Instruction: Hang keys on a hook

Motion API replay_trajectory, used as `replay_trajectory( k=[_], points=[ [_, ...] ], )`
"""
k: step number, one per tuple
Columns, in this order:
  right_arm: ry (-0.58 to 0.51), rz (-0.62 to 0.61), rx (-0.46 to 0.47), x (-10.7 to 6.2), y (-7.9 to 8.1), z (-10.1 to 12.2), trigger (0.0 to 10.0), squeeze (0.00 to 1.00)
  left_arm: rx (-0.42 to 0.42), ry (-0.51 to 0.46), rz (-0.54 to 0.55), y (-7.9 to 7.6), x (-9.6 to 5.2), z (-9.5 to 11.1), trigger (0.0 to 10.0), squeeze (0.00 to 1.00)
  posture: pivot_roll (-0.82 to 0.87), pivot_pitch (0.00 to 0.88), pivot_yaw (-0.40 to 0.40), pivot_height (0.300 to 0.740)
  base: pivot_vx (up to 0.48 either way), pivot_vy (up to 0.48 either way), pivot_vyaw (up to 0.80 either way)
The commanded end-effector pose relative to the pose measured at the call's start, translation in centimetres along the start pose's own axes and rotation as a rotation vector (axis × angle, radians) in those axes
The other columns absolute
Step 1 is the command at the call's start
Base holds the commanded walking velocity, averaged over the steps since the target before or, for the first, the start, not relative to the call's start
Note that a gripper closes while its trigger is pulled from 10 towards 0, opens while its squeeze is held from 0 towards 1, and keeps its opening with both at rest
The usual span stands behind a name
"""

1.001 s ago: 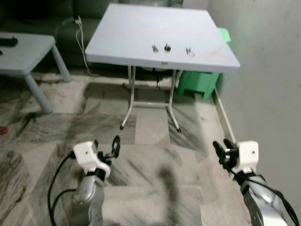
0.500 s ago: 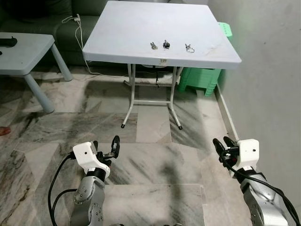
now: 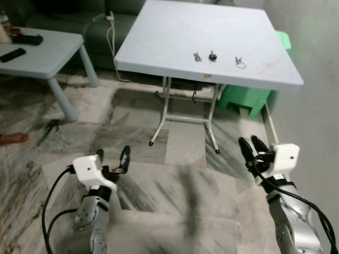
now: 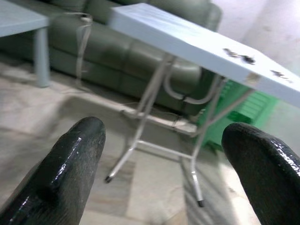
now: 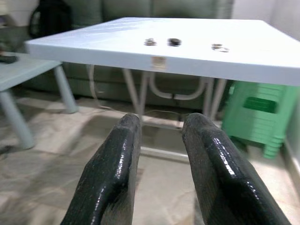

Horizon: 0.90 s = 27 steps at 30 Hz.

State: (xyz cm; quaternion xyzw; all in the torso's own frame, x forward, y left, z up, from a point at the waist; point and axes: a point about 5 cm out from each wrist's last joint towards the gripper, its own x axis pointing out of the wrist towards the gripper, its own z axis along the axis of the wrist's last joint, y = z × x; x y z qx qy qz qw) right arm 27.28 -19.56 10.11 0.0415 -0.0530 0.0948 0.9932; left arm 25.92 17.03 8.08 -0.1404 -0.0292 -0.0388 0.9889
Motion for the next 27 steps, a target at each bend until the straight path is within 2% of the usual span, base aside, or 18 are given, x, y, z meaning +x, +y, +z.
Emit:
replay_trajectory(
  k=[1,27],
  points=[
    [0.007,-0.027,-0.013,-0.54,-0.96,0.18,10.0,0.00,-0.008,0.009,-0.041,-1.06,0.12,-0.17,10.0,0.00,-0.01,0.100,-0.081,0.740,0.386,0.247,0.00],
    [0.017,-0.032,-0.013,-0.78,-0.96,0.18,10.0,0.00,-0.002,0.026,-0.027,-0.99,0.24,-0.24,10.0,0.00,-0.01,0.108,-0.079,0.740,0.382,0.240,0.00]
  ],
)
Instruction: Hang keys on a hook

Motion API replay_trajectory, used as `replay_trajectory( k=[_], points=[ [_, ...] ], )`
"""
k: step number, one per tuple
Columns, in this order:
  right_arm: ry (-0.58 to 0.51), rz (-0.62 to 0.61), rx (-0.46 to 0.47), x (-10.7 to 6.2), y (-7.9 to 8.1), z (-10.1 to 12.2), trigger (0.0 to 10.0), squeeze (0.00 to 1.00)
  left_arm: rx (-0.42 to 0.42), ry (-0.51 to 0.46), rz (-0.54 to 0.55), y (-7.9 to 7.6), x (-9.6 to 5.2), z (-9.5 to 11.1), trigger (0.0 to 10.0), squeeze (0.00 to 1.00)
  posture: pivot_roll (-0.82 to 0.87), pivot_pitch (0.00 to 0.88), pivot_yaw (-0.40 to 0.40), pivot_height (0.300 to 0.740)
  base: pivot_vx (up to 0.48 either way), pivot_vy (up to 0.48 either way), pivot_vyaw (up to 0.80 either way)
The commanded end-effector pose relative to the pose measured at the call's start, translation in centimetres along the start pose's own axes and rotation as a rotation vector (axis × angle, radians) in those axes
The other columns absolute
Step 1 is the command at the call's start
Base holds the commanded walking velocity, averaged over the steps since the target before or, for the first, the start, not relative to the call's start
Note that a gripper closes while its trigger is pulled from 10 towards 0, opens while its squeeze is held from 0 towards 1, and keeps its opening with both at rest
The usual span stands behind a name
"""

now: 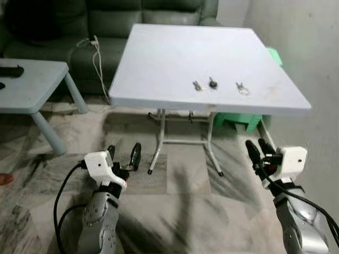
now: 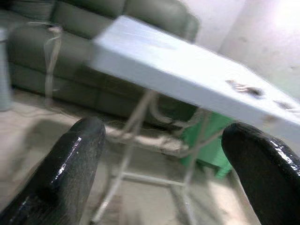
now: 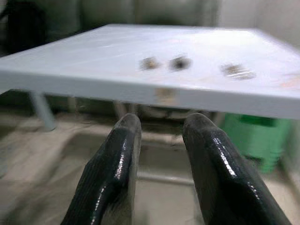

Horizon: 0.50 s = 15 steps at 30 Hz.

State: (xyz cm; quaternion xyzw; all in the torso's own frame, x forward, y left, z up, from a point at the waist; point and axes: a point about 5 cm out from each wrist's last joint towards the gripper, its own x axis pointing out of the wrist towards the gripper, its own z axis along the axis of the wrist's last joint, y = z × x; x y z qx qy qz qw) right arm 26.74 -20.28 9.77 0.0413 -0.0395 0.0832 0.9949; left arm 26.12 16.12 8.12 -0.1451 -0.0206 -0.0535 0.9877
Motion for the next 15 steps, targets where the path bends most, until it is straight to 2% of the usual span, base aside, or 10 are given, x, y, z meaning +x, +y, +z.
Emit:
replay_trajectory(
  k=[1,10,13,15],
  points=[
    [-0.009,-0.007,-0.014,-0.09,-0.32,0.39,10.0,0.00,0.025,0.008,-0.003,-0.13,-0.03,-0.03,10.0,0.00,-0.01,0.108,-0.079,0.740,0.416,0.000,0.00],
    [-0.005,-0.001,-0.011,-0.15,-0.23,0.36,10.0,0.00,0.051,0.017,-0.012,-0.27,-0.11,-0.18,10.0,0.00,-0.01,0.106,-0.080,0.740,0.339,0.000,0.00],
    [-0.003,0.000,-0.010,-0.16,-0.22,0.33,10.0,0.00,0.086,0.024,-0.018,-0.31,-0.12,-0.23,10.0,0.00,-0.01,0.104,-0.080,0.740,0.359,0.000,0.00],
    [-0.001,0.002,-0.010,-0.16,-0.18,0.30,10.0,0.00,0.059,0.026,-0.019,-0.39,-0.16,-0.37,10.0,0.00,0.00,0.103,-0.081,0.740,0.390,0.000,0.00]
  ],
)
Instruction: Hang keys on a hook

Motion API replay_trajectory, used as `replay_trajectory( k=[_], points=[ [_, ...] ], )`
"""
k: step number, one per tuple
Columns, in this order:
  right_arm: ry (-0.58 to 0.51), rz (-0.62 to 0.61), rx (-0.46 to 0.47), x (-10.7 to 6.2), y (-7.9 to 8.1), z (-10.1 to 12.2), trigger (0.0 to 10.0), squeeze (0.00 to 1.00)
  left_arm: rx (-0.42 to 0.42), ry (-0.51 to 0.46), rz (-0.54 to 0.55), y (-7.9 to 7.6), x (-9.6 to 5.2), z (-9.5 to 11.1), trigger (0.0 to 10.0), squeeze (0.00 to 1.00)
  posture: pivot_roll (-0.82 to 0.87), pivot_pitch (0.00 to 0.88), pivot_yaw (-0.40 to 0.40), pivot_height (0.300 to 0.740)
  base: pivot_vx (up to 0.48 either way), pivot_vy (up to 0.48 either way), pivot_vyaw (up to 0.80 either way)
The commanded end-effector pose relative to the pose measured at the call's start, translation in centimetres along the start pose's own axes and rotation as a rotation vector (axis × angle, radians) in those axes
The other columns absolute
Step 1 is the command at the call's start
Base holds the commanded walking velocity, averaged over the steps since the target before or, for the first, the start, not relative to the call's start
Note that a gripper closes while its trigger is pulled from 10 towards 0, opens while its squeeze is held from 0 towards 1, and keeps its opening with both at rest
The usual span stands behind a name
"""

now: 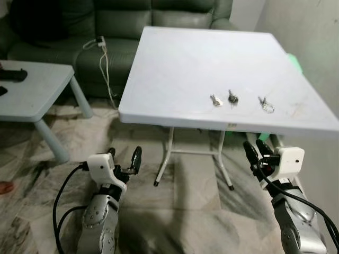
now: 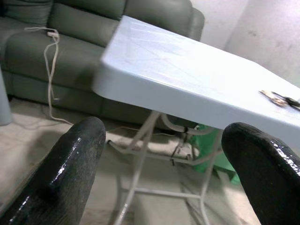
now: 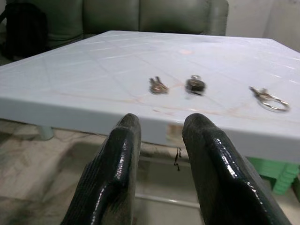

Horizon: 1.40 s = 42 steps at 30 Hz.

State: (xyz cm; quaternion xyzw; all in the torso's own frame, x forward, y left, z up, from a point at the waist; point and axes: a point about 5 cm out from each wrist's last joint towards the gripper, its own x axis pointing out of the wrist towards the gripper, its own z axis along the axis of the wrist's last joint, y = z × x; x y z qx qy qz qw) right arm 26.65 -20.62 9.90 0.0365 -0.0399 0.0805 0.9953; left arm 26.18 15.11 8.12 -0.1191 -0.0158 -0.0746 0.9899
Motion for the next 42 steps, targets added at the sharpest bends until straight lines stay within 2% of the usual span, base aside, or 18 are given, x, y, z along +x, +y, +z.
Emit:
replay_trajectory(
  k=[1,6,13,21,24,25,27,33,42],
  points=[
    [-0.001,0.007,0.000,0.0,0.1,0.1,10.0,0.00,0.008,0.008,0.022,0.5,-0.3,-0.1,10.0,0.00,0.00,0.103,-0.081,0.740,0.386,0.000,0.00],
    [0.001,0.010,0.001,-0.1,0.2,0.1,10.0,0.00,0.038,0.010,0.022,0.5,-0.4,-0.1,10.0,0.00,0.00,0.102,-0.081,0.740,0.392,0.000,0.00],
    [0.005,0.016,0.004,-0.1,0.3,0.0,10.0,0.00,0.017,0.017,0.027,0.5,-0.5,-0.3,10.0,0.00,0.00,0.094,-0.081,0.740,0.385,0.000,0.00],
    [0.009,0.023,0.004,-0.2,0.5,-0.1,10.0,0.00,0.037,0.025,0.026,0.5,-0.7,-0.5,10.0,0.00,0.00,0.091,-0.079,0.740,0.343,0.000,0.00],
    [0.011,0.024,0.005,-0.2,0.5,-0.2,10.0,0.00,0.022,0.028,0.028,0.4,-0.7,-0.5,10.0,0.00,0.00,0.092,-0.079,0.740,0.342,0.000,0.00],
    [0.013,0.024,0.006,-0.2,0.5,-0.2,10.0,0.00,-0.026,0.019,0.028,0.3,-0.7,-0.5,10.0,0.00,0.00,0.091,-0.078,0.740,0.281,0.000,0.00],
    [0.016,0.024,0.006,-0.3,0.5,-0.2,10.0,0.00,-0.054,0.019,0.037,0.4,-0.7,-0.5,10.0,0.00,0.00,0.095,-0.078,0.740,0.141,0.000,0.00],
    [0.026,0.022,0.004,-0.4,0.4,-0.4,10.0,0.00,-0.002,0.035,0.015,0.1,-0.7,-0.4,10.0,0.00,0.00,0.096,-0.078,0.740,0.000,0.000,0.00],
    [0.039,0.037,0.018,-0.5,0.5,-0.4,10.0,0.00,0.037,0.004,-0.065,-1.5,-0.3,0.8,10.0,0.00,0.01,0.119,-0.086,0.740,0.000,0.000,0.00]
  ],
)
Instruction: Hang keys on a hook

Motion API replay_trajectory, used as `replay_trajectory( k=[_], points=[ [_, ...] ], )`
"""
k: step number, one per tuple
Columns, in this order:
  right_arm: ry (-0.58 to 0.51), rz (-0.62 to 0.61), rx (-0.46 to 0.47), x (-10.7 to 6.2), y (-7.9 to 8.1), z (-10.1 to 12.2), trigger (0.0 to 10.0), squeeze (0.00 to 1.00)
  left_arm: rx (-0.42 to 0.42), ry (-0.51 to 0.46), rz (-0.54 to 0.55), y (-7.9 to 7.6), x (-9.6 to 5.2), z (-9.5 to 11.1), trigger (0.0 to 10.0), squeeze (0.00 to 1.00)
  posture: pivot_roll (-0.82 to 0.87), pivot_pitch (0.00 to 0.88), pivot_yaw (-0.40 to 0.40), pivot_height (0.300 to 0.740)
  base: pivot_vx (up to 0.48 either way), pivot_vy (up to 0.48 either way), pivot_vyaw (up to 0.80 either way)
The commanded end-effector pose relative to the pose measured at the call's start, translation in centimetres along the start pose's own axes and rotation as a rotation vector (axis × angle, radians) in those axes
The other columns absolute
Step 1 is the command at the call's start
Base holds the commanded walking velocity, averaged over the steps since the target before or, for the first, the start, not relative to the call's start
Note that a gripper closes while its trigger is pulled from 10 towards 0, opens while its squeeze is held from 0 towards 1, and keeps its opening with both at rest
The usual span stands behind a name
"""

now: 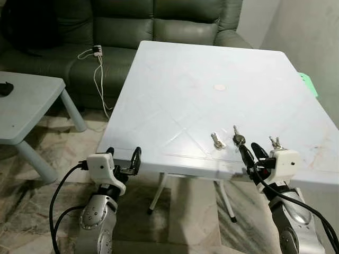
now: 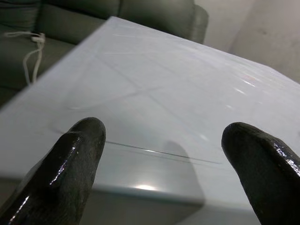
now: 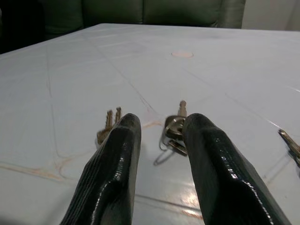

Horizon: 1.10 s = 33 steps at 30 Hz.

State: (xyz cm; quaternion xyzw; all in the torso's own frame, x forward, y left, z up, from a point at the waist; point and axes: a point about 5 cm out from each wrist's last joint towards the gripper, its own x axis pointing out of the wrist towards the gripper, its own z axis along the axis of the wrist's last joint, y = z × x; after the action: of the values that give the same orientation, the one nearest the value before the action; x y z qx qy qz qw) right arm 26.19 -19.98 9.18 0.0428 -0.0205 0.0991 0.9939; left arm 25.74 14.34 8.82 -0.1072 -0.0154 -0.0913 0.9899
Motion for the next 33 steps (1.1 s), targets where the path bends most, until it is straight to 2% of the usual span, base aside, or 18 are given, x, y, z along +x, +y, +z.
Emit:
replay_trajectory(
  k=[1,2,3,9,12,14,25,26,27,29,33],
  points=[
    [0.001,0.002,0.001,-0.1,-0.2,0.3,10.0,0.00,0.014,-0.002,-0.032,-0.6,0.0,0.3,10.0,0.00,0.01,0.119,-0.086,0.740,0.000,0.000,0.00],
    [0.000,0.007,0.005,-0.1,-0.1,0.3,10.0,0.00,0.020,-0.005,-0.045,-0.8,0.0,0.5,10.0,0.00,0.01,0.121,-0.087,0.740,0.000,0.000,0.00],
    [-0.002,0.017,0.016,-0.1,0.0,0.4,10.0,1.00,0.044,-0.013,-0.070,-1.2,0.0,0.8,10.0,0.00,0.01,0.123,-0.088,0.740,0.000,0.000,0.00],
    [-0.005,0.029,0.016,0.1,0.1,0.5,10.0,1.00,0.081,-0.015,-0.106,-1.9,0.0,1.1,10.0,0.00,0.01,0.125,-0.090,0.740,0.000,0.000,0.00],
    [0.006,0.022,-0.015,0.3,0.1,0.6,10.0,0.99,0.091,-0.013,-0.128,-2.3,0.0,1.3,10.0,0.00,0.02,0.129,-0.091,0.740,0.000,0.000,0.00],
    [0.006,0.029,-0.016,0.4,0.3,0.6,10.0,0.00,0.099,-0.010,-0.148,-2.6,0.0,1.4,10.0,0.00,0.02,0.133,-0.092,0.740,0.000,0.000,0.00],
    [-0.009,0.075,0.022,1.6,2.1,1.5,10.0,0.00,0.150,-0.016,-0.252,-3.9,-0.2,2.5,10.0,0.00,0.03,0.142,-0.094,0.740,0.000,0.000,0.00],
    [-0.012,0.083,0.039,1.7,2.4,1.6,10.0,1.00,0.160,-0.017,-0.268,-4.1,-0.2,2.5,10.0,0.00,0.03,0.144,-0.094,0.740,0.000,0.000,0.00],
    [-0.025,0.108,0.075,1.8,2.8,1.8,10.0,1.00,0.167,-0.011,-0.266,-4.1,-0.3,2.4,10.0,0.00,0.04,0.144,-0.094,0.740,0.000,0.000,0.00],
    [-0.032,0.109,0.053,1.8,3.0,2.1,10.0,1.00,0.147,-0.013,-0.271,-4.2,-0.3,2.6,10.0,0.00,0.04,0.143,-0.094,0.740,0.000,0.000,0.00],
    [-0.021,0.071,0.024,2.2,2.8,2.2,10.0,1.00,0.160,-0.007,-0.269,-4.3,-0.3,2.6,10.0,0.00,0.04,0.143,-0.099,0.740,0.000,0.000,0.00]
  ],
)
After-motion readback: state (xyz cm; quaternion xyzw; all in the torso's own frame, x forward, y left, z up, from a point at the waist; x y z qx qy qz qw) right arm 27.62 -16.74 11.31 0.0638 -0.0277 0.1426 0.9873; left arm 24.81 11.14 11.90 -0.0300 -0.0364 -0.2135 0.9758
